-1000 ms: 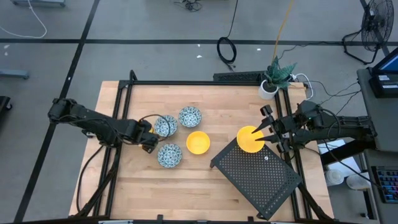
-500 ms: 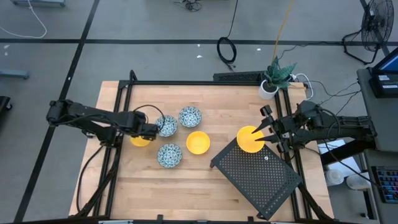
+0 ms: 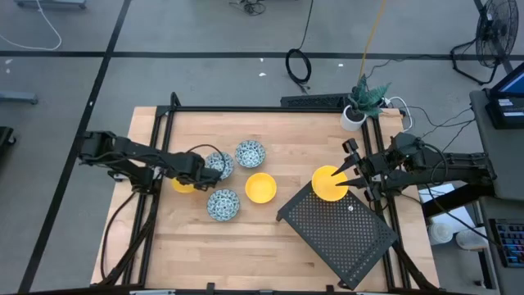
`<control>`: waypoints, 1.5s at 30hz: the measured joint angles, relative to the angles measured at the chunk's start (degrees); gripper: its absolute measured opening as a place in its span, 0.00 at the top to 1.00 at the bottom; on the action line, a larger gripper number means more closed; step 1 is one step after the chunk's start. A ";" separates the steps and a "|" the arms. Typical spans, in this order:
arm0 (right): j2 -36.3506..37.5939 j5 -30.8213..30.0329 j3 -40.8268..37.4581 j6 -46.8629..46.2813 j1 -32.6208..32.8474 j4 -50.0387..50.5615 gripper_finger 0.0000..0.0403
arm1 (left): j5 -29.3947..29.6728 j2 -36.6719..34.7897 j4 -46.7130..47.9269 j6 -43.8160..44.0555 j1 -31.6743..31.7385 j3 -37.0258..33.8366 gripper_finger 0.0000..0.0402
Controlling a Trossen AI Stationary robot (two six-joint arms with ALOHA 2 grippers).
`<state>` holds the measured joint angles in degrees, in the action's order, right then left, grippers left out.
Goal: Pick & Place Mini bowls
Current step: Stack the left yellow bowl on top of the yellow bowl on the shelf
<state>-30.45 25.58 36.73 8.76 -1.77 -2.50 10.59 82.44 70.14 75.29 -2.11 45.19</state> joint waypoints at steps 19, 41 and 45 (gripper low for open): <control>0.00 0.00 0.00 -0.09 0.00 -0.08 0.71 | 1.27 -4.04 -5.94 -3.62 0.17 0.30 0.13; -0.46 -0.01 0.00 -0.13 0.00 -0.04 0.71 | -0.56 -0.96 -0.60 2.37 4.01 -4.13 0.13; -0.46 0.00 0.00 -0.13 0.01 -0.02 0.71 | -0.46 -0.95 -1.14 2.83 3.76 -4.24 0.13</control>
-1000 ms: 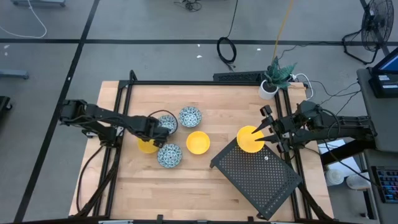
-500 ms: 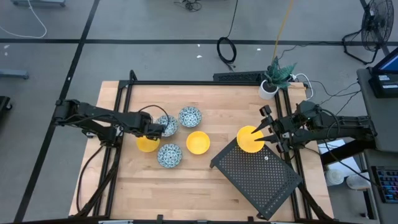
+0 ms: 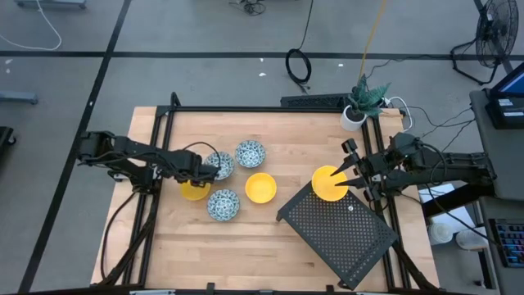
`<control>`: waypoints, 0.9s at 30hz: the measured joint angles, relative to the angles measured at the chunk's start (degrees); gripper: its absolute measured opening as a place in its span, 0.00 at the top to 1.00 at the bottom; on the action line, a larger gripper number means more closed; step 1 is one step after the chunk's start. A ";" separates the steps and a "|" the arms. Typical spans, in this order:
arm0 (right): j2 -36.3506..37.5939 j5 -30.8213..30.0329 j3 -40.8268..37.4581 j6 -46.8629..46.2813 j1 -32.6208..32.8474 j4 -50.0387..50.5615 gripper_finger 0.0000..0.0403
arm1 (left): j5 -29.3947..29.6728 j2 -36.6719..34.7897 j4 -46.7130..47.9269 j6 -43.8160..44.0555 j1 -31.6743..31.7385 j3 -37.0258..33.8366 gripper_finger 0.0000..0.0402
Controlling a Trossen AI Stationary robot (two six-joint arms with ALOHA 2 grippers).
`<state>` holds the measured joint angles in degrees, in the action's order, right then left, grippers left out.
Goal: Pick & Place Mini bowls
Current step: Stack the left yellow bowl on top of the yellow bowl on the shelf
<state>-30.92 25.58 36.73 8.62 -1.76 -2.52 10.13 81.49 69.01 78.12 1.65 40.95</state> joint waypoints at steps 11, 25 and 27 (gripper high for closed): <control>-0.02 -0.01 0.00 -0.02 -0.01 0.25 0.71 | -2.23 0.00 -0.07 -2.39 -0.28 0.02 0.13; 0.00 -0.02 0.00 -0.02 -0.02 0.26 0.71 | -3.71 -0.22 -8.72 -4.39 0.18 -4.80 0.13; -0.02 -0.02 0.00 -0.02 -0.02 0.26 0.71 | -3.45 -0.46 -8.33 -4.12 0.20 -4.87 0.13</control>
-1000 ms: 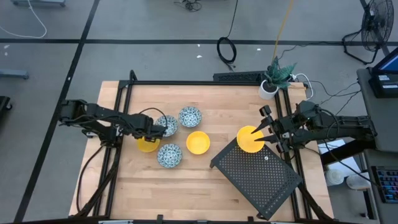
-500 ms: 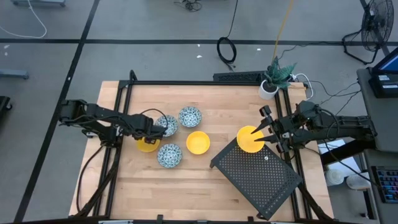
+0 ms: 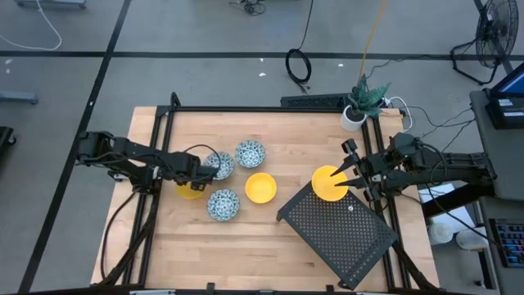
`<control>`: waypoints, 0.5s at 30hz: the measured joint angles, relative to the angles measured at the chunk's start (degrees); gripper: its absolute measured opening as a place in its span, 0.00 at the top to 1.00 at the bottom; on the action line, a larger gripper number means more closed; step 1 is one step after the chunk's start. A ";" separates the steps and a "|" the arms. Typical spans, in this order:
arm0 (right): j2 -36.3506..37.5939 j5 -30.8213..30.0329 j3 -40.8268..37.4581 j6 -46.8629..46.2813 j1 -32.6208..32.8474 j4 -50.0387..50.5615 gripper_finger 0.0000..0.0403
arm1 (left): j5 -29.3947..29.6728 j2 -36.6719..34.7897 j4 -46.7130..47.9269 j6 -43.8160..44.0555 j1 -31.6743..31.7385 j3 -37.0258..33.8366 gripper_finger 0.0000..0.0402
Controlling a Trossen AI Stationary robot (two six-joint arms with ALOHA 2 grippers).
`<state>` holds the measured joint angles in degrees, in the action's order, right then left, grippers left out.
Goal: Pick & Place Mini bowls
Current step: Stack the left yellow bowl on top of the yellow bowl on the shelf
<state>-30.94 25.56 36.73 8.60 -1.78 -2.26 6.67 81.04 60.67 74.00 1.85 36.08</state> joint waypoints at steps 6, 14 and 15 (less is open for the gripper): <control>0.00 0.00 0.00 0.00 0.01 -0.02 0.71 | 0.83 -0.20 -0.21 -0.22 0.00 -0.09 0.13; 0.01 0.00 0.00 0.00 0.00 -0.04 0.71 | 0.23 -0.20 -3.97 -0.03 0.02 -0.17 0.13; 0.00 0.00 0.00 0.00 0.01 -0.04 0.71 | 0.16 -0.20 -4.77 -0.51 0.02 -0.13 0.13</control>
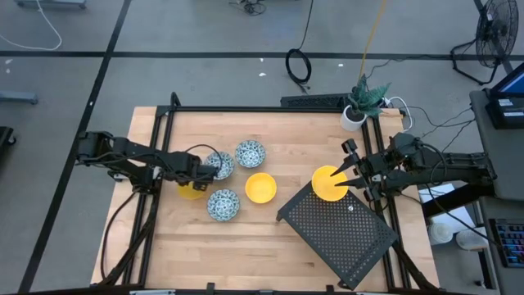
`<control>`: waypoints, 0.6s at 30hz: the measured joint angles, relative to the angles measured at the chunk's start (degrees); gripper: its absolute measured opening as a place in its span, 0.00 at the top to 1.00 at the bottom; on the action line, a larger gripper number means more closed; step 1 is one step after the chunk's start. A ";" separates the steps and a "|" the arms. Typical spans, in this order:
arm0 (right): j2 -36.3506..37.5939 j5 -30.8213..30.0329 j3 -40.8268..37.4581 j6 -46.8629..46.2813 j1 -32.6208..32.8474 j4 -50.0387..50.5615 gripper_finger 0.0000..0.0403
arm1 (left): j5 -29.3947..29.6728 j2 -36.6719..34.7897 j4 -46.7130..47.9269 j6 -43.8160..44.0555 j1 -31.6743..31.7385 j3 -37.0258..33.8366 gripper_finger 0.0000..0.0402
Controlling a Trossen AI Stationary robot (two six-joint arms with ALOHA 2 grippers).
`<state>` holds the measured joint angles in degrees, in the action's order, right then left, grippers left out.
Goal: Pick & Place Mini bowls
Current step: Stack the left yellow bowl on top of the yellow bowl on the shelf
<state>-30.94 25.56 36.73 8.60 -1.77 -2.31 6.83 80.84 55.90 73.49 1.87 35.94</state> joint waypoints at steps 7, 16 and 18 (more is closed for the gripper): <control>0.00 0.00 0.00 0.00 -0.01 0.02 0.71 | 0.22 0.04 1.84 -0.08 -0.02 0.02 0.13; 0.00 0.00 0.00 0.02 -0.01 0.00 0.71 | 0.55 0.17 3.72 -1.27 -0.02 0.73 0.19; 0.02 0.00 0.00 0.02 0.01 0.00 0.71 | 0.51 0.20 4.26 -1.57 0.00 1.27 0.25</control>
<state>-30.92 25.56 36.73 8.62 -1.76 -2.31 7.34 81.03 60.16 71.92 1.87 37.21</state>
